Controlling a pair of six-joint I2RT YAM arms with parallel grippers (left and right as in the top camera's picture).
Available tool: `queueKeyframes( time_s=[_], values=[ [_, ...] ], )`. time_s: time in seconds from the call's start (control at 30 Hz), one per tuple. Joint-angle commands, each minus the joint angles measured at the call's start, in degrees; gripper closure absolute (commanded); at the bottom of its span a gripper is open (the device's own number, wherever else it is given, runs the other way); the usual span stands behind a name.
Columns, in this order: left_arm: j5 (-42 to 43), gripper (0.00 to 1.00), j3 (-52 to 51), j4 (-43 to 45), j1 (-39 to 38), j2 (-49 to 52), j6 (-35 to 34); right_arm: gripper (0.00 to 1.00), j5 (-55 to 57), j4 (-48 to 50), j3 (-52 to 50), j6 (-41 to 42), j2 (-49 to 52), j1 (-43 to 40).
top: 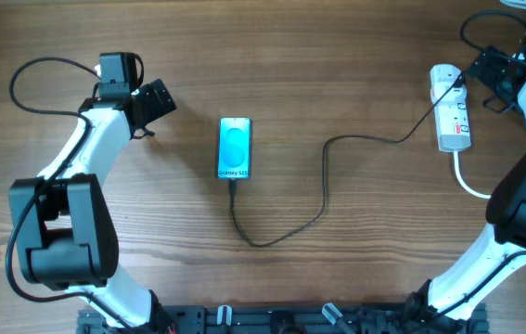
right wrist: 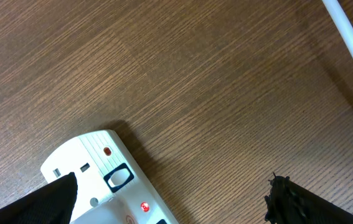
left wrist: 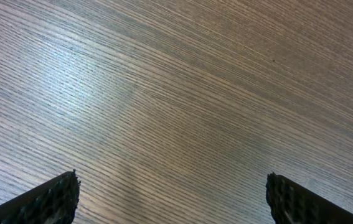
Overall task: Plug charger to phone and switch on socket
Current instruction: 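Lift the right gripper away from the power strip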
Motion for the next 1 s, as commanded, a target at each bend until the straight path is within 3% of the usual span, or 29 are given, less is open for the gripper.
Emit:
queueKeyframes(
  time_s=[0.0, 0.63, 0.97],
  values=[
    [-0.8, 0.0, 0.8, 0.2, 0.2, -0.8, 0.1, 0.0, 0.8, 0.2, 0.8, -1.1, 0.9, 0.1],
    [-0.8, 0.0, 0.8, 0.2, 0.2, -0.8, 0.1, 0.0, 0.8, 0.3, 0.7, -1.0, 0.0, 0.1],
    [-0.8, 0.0, 0.8, 0.2, 0.2, -0.8, 0.1, 0.0, 0.8, 0.3, 0.7, -1.1, -16.8, 0.1]
  ],
)
